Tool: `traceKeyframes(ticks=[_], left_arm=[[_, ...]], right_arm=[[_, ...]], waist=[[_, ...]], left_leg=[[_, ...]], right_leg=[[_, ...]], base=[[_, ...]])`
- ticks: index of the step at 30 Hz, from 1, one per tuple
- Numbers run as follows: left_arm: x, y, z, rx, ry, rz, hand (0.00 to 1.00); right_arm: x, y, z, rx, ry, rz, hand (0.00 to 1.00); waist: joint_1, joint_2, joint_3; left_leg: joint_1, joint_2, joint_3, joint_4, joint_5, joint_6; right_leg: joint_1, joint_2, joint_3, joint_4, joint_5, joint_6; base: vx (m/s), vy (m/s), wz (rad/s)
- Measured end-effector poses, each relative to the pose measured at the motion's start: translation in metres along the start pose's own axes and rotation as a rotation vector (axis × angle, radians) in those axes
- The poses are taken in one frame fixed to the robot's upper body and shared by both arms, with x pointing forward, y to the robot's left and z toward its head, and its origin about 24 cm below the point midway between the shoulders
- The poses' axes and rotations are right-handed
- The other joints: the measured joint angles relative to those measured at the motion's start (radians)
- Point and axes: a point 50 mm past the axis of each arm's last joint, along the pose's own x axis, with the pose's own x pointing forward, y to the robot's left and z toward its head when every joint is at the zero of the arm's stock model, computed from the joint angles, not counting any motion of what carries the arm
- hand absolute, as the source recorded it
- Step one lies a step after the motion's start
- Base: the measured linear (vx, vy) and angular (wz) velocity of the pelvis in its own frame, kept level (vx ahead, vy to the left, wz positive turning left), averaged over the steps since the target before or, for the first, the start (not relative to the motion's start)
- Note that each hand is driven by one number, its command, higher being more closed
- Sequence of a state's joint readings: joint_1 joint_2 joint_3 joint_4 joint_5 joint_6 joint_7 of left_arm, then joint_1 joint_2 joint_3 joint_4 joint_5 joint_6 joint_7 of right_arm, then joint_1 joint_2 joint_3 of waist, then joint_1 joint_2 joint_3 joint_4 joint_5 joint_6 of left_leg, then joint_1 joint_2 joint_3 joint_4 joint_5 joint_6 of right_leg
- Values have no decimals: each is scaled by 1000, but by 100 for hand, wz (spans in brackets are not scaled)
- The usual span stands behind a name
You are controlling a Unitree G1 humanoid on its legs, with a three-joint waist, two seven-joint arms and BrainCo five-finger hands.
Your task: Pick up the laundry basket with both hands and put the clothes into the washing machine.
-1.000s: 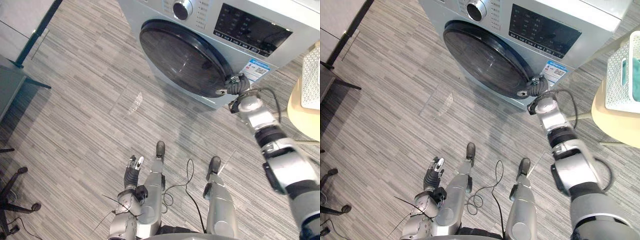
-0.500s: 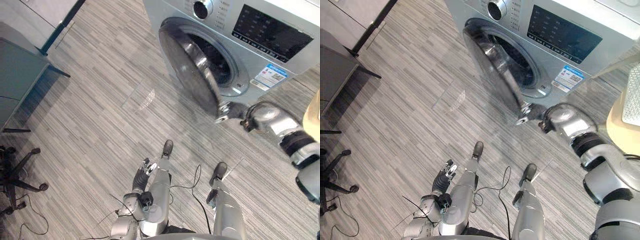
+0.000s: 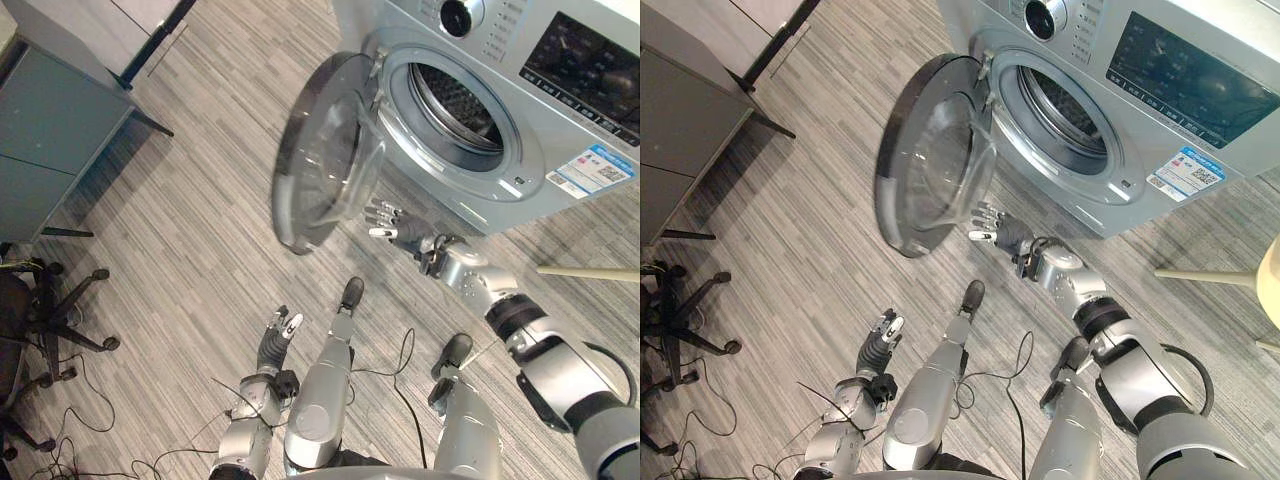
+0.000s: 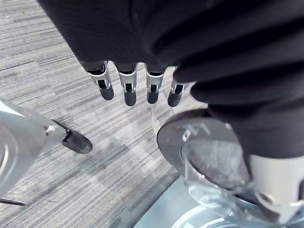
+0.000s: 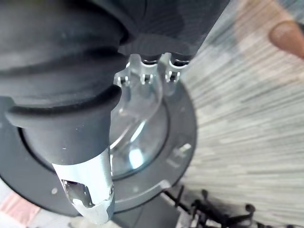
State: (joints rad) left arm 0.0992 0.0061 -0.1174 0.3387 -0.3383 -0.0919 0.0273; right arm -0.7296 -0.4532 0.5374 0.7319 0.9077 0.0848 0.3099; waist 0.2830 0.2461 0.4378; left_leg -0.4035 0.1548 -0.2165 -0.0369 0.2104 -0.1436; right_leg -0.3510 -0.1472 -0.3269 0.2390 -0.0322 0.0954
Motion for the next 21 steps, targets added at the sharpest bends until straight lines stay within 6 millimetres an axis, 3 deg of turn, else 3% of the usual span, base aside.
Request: traceKeyframes(ticks=[4,7,10,13,14,16,17,18,20,21], left_arm=[[-2,-19,24,235,-107,-146,0],[0,-27,38,377,-170,-204,0],[16,-26,54,552,-213,-201,0],[59,5,75,666,-134,-102,0],[72,23,86,696,-90,-43,0],[89,74,138,720,-24,123,0],[87,105,178,701,-25,233,0],[82,118,214,677,-74,300,0],[65,121,302,617,-291,379,0],[55,118,333,601,-383,407,0]], right_arm=[[-6,4,-50,94,93,-35,0],[-7,10,-67,134,110,-37,0],[-9,15,-83,173,121,-48,0],[-6,24,-92,167,145,-37,0],[-6,27,-95,157,151,-32,0],[-4,31,-97,134,152,-41,0],[-3,33,-98,133,148,-60,0],[-4,36,-100,146,129,-75,0],[-16,40,-104,196,57,-127,0],[-21,44,-107,220,29,-142,0]], waist=[[-41,-49,6],[-64,-75,7],[-80,-101,5],[-91,-153,5],[-106,-176,5],[-131,-259,5],[-159,-307,4],[-171,-339,4],[-188,-387,7],[-191,-403,6]], left_leg=[[20,-5,2,-4,-2,4],[22,-9,6,-5,-4,8],[22,-7,16,-16,0,13],[4,6,41,-18,0,13],[-8,8,44,-17,0,13],[-45,19,75,-13,3,8],[-76,25,86,-4,2,8],[-103,37,94,9,0,4],[-168,53,99,32,-9,-7],[-200,63,99,48,-15,-15]], right_leg=[[16,-7,-2,2,-7,7],[16,-10,1,-3,-7,9],[15,-7,5,-27,-1,15],[4,12,27,-75,33,14],[-7,15,30,-84,46,5],[-50,30,59,-113,76,1],[-74,38,72,-134,97,-2],[-91,43,79,-154,109,-2],[-130,64,81,-191,142,-14],[-149,72,81,-199,147,-17]], base=[[4,-8,1],[0,0,0],[16,-19,-8],[22,-28,-27],[18,-34,-27],[20,-34,-44],[22,-32,-43],[21,-53,-36],[15,-53,-26],[18,-48,-22]])
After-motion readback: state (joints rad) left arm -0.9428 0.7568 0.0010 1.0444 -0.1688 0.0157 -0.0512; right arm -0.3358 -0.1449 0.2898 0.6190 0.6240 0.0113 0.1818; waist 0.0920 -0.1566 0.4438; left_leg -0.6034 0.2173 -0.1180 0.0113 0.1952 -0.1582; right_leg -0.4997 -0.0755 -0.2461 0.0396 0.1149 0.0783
